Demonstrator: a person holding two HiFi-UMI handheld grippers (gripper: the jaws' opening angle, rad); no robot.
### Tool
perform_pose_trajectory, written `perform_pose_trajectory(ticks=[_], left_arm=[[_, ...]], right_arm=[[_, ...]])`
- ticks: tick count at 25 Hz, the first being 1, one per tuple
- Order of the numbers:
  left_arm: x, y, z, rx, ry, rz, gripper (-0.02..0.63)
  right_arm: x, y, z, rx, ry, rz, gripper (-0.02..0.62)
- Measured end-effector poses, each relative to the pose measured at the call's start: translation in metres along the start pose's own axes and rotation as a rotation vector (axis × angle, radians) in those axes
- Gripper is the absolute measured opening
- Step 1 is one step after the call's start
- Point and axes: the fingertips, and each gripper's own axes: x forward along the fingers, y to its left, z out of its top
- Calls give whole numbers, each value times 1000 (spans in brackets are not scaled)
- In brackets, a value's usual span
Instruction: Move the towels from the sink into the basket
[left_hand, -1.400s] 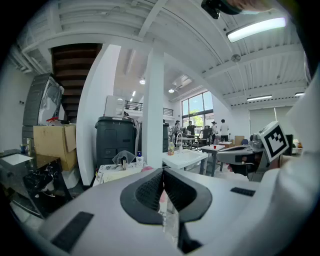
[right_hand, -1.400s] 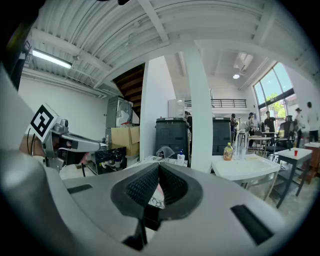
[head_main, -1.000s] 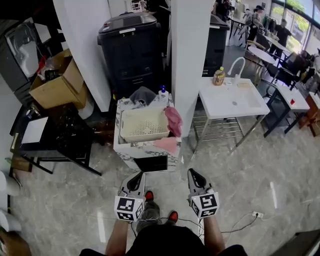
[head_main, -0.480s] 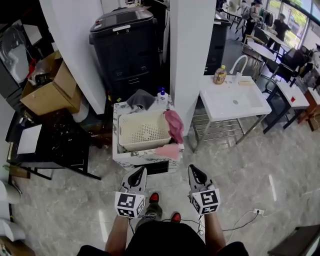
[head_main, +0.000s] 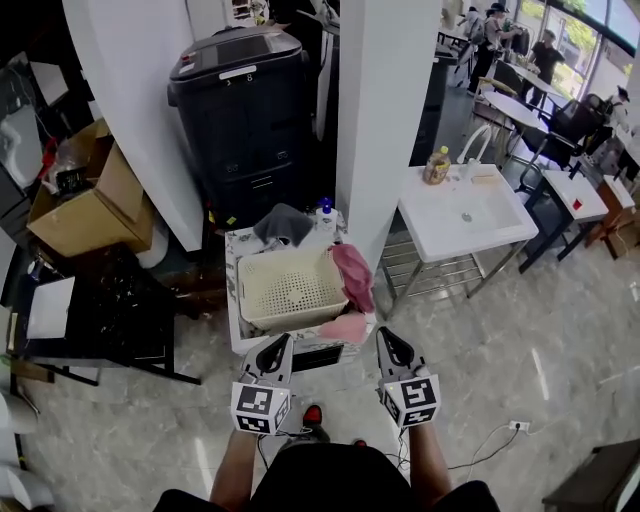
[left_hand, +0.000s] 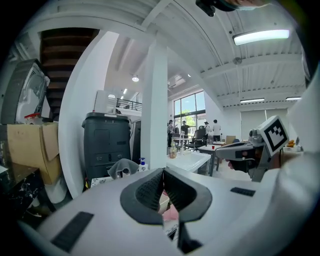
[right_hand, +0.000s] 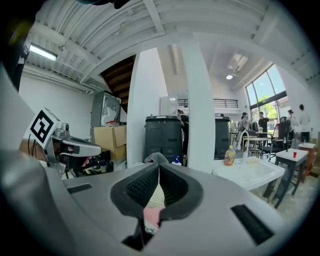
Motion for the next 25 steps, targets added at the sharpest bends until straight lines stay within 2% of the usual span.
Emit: perform_pose_trajectory(ticks=[7,13,20,25], left_arm=[[9,42,-1,-5,1,-20,8],[12,82,-7,-9,16,-8,8],[20,123,-20,-41,36,51,8],[29,143,-23,-61,49,115,8]], right_arm=[[36,16,2,8,22,-20,31],[70,43,2,23,37,6,31],[117,61,6,1,40,71,31],[152,50,7,-7,40,117,31]])
